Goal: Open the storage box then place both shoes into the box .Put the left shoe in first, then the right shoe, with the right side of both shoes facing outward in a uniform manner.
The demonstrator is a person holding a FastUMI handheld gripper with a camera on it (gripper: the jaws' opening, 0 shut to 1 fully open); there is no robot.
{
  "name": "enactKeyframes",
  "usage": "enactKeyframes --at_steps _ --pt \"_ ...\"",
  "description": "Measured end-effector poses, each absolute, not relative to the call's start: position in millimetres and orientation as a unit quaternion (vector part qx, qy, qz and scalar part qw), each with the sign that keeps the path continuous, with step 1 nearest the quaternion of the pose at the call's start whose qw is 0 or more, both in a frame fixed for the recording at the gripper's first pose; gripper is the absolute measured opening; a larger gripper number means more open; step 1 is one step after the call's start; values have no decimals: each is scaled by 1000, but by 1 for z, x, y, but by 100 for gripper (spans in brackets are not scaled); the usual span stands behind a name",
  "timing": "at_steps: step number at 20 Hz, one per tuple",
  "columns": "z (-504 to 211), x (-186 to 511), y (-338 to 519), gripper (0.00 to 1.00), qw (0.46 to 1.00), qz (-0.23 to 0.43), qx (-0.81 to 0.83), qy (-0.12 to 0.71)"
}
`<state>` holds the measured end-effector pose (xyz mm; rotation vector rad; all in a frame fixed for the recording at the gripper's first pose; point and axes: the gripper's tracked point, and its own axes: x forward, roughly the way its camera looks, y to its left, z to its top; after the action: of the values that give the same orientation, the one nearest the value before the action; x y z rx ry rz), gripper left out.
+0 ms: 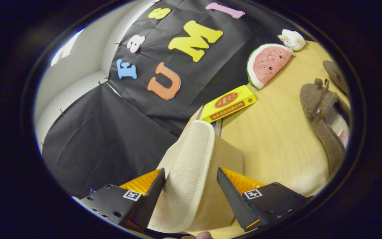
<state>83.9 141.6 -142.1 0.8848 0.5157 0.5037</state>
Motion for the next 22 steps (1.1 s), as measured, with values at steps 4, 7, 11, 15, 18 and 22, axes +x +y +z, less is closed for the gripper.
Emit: enactKeyframes --at_steps 4,7,11,15,18,22 --pt "-137 76 152 84 831 254 419 264" --pt "-135 75 148 80 831 253 424 255" --pt "-112 68 133 30 842 244 419 237" --pt "-91 68 142 18 871 241 369 216" --pt "-66 67 151 4 880 247 348 210" --pt "-13 64 177 4 894 264 309 191"
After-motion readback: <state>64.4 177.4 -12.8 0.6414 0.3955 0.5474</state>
